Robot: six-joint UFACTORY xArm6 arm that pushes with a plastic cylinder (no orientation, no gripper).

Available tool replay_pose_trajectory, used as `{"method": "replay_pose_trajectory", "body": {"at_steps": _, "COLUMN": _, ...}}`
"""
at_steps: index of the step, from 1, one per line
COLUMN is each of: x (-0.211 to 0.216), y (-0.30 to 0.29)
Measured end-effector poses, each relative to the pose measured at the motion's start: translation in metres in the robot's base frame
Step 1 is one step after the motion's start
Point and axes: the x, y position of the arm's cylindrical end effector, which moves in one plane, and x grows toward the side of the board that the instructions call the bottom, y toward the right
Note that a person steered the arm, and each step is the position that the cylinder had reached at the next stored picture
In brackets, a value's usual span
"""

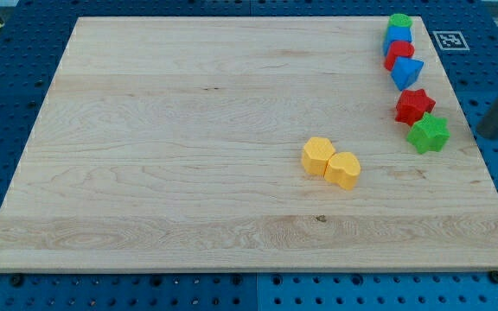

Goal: Move red star away from the green star

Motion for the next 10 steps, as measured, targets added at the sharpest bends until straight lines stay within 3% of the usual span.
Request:
{"method": "replay_pose_trajectory", "body": {"at_steps": 4, "x": -0.04, "y": -0.096}}
{"method": "replay_pose_trajectory", "body": {"at_steps": 7, "x": -0.008, "y": -0.08}}
{"method": "replay_pose_trajectory", "body": {"at_steps": 10, "x": -0.029, "y": -0.195}}
